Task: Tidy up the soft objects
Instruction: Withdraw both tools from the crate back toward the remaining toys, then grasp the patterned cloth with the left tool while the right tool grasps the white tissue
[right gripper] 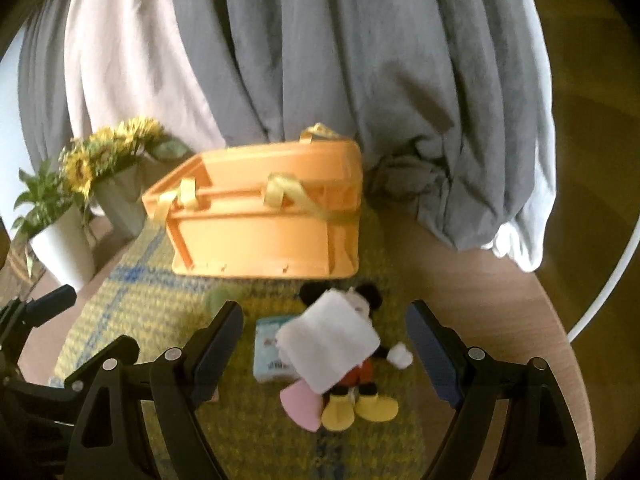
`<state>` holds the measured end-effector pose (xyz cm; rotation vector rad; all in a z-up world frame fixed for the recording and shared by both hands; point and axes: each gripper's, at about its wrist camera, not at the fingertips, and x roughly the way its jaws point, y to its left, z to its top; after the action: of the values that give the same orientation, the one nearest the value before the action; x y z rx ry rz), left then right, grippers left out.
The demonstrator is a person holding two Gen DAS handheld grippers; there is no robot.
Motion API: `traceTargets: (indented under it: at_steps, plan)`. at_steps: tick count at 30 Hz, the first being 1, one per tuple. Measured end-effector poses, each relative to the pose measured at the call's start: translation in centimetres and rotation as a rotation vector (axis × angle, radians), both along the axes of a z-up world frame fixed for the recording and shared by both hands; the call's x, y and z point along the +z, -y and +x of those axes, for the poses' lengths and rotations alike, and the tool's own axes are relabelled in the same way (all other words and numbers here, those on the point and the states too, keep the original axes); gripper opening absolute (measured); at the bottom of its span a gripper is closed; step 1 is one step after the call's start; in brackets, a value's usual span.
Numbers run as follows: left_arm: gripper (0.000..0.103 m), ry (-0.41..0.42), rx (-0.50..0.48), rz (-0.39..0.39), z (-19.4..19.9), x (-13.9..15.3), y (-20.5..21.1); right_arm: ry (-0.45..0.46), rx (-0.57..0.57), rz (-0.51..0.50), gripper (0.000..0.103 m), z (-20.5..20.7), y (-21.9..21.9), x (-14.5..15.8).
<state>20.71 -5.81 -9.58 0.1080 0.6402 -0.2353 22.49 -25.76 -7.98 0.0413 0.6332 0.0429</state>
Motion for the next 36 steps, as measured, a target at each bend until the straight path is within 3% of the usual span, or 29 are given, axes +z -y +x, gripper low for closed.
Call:
traceTargets:
  at_steps: [8,20,28,36]
  plan:
    - [0.087,-0.108,0.018,0.015,0.9,-3.8,0.9,-0.060,0.054,-0.025,0.083,0.8,0.0,-3.1]
    - [0.080,-0.177,0.037,0.032,2.8,-7.2,2.1,-0.110,0.075,-0.003,0.078,3.5,1.0,-6.7]
    - [0.067,-0.214,0.043,0.022,3.7,-8.6,2.2,-0.143,0.104,0.032,0.063,4.7,1.0,-8.3]
    - [0.037,-0.234,0.035,0.002,4.1,-9.2,2.3,-0.135,0.087,-0.025,0.033,4.5,0.8,-8.1]
